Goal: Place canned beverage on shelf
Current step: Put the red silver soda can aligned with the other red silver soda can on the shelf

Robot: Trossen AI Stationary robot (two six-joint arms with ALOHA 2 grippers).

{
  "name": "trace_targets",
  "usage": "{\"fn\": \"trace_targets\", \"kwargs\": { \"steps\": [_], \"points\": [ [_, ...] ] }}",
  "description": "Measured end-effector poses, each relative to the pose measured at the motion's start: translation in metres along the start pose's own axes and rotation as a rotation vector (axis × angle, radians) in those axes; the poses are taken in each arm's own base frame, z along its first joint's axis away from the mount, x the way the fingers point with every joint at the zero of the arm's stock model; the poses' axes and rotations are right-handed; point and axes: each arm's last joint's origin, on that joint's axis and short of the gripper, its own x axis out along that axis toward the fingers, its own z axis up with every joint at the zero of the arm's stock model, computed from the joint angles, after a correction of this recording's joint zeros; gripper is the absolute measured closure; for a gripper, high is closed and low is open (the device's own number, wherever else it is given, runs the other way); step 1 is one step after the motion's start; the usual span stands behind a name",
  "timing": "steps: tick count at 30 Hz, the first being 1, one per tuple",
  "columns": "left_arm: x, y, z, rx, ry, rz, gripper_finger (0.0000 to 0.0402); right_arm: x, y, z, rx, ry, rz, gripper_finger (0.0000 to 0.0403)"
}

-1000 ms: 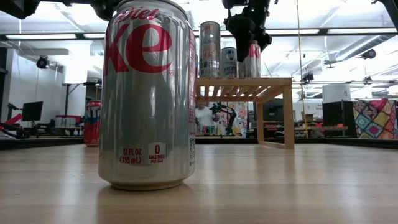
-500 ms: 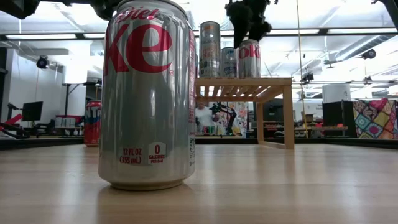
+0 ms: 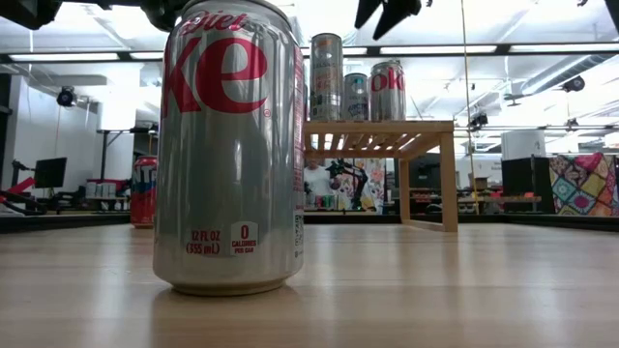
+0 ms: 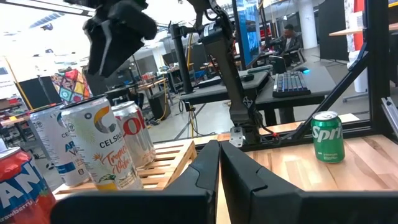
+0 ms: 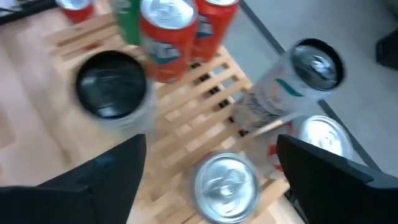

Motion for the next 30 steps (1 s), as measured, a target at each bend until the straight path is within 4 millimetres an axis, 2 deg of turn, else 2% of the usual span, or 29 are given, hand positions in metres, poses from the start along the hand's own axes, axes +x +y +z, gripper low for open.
{"fn": "trace_targets", "kwargs": {
  "steps": [4,7,12,19,26,30],
  "points": [
    [0.0,0.0,0.0,0.003,0.0,0.001,0.0401,-0.006,0.013,-0.004,-0.037,-0.017,0.032,0.0097],
    [0.0,0.0,0.0,0.007,0.0,0.001,0.0401,-0.007,0.019,-0.009,-0.065,-0.011,-0.012,0.0139],
    [0.0,0.0,0.0,0.015,-0.001,0.001,0.0401,-0.008,0.02,-0.021,-0.091,-0.009,-0.047,0.0212],
    [0.001,0.001,0.004,0.037,-0.018,0.008,0.0401,-0.006,0.018,-0.043,-0.162,-0.13,0.023,0.0302],
    [0.007,0.006,0.02,0.117,-0.044,0.047,0.0401,-0.001,0.016,-0.062,-0.168,-0.388,0.05,0.0357],
    [0.01,0.012,0.027,0.204,-0.03,0.127,0.0401,0.009,0.018,-0.072,-0.18,-0.459,0.045,0.0373]
  ]
}}
